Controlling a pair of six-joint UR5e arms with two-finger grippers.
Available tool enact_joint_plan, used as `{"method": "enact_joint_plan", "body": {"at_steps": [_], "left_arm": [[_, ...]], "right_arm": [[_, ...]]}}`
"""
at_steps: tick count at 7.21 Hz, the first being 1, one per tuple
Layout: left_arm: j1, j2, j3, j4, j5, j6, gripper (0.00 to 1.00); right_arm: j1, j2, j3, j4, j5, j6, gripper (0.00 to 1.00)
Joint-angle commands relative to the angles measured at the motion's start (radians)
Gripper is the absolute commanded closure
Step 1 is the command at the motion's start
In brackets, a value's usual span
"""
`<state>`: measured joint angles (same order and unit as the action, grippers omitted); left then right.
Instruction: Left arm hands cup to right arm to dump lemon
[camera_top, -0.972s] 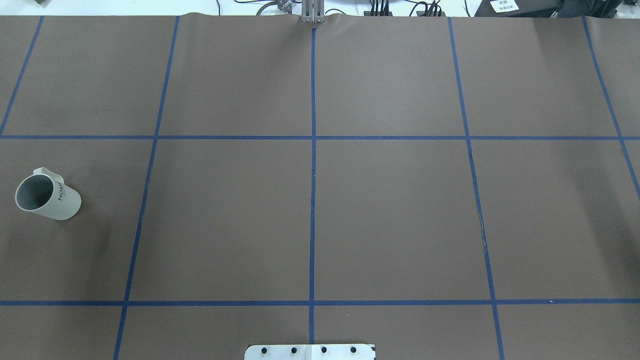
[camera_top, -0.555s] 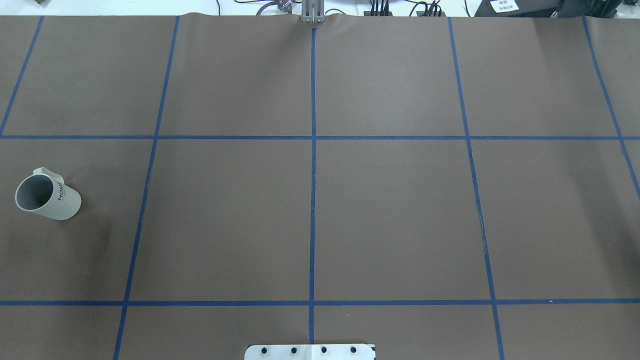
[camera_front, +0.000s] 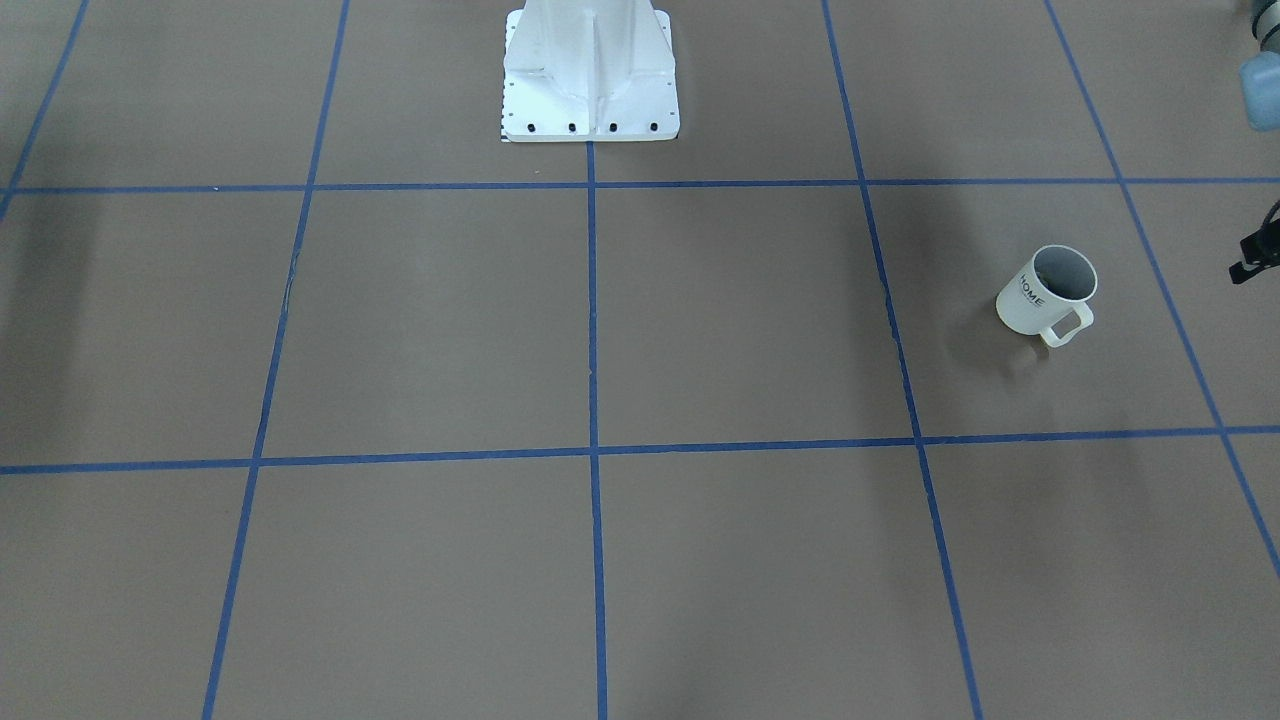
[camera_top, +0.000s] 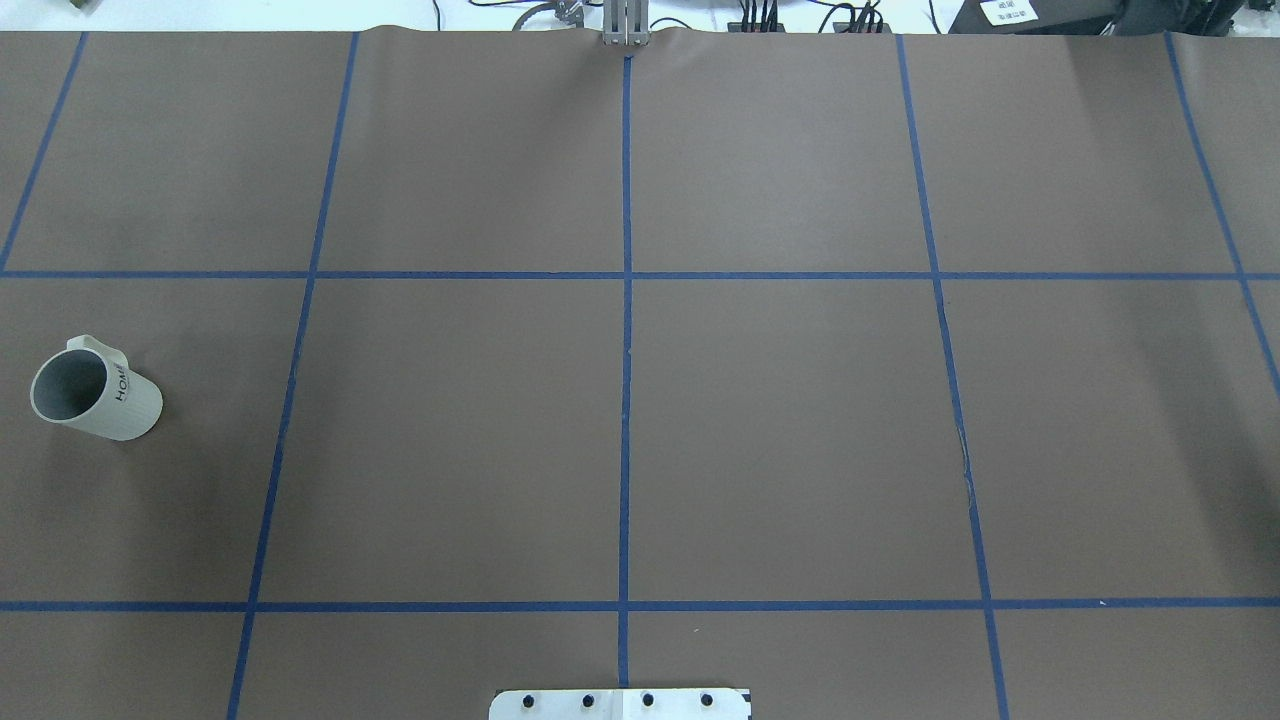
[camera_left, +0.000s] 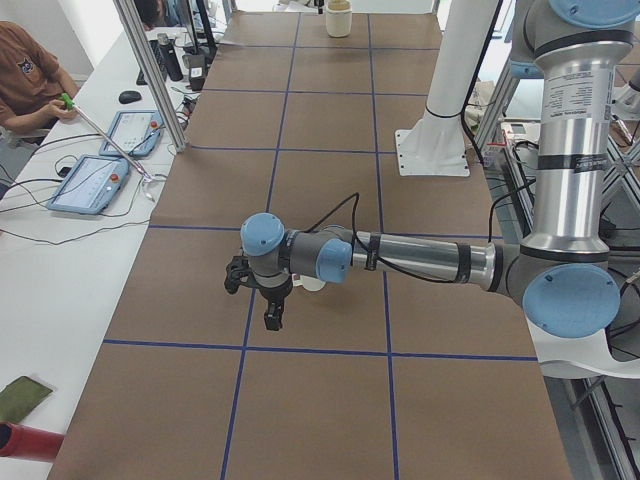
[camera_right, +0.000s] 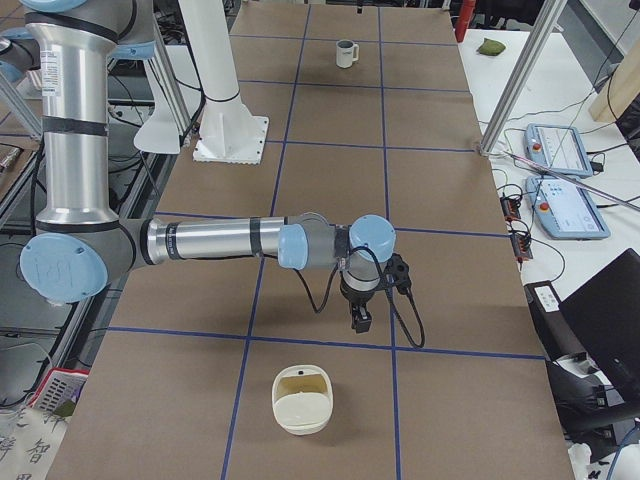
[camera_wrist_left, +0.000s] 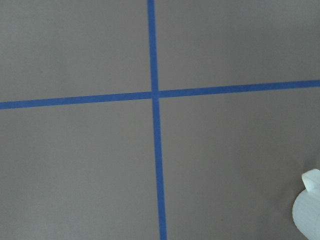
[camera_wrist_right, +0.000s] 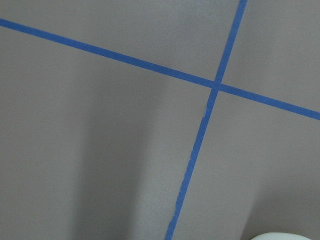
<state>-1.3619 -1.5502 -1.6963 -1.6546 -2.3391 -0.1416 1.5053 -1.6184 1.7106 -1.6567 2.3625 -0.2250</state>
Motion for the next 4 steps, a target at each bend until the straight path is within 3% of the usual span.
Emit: {"method": "enact_joint_plan", "body": {"at_steps": [1,4], "left_arm": [[0.129,0.001,-0.106,-0.004,0.001,-0.045,0.00],[0.201,0.005,-0.105,-0.048,0.011,-0.134,0.00]], "right_arm": [[0.000,0.000,0.001,0.002,0.035,0.000,0.00],[0.000,-0.003,-0.003,0.078,0.041,0.004,0.00]]}}
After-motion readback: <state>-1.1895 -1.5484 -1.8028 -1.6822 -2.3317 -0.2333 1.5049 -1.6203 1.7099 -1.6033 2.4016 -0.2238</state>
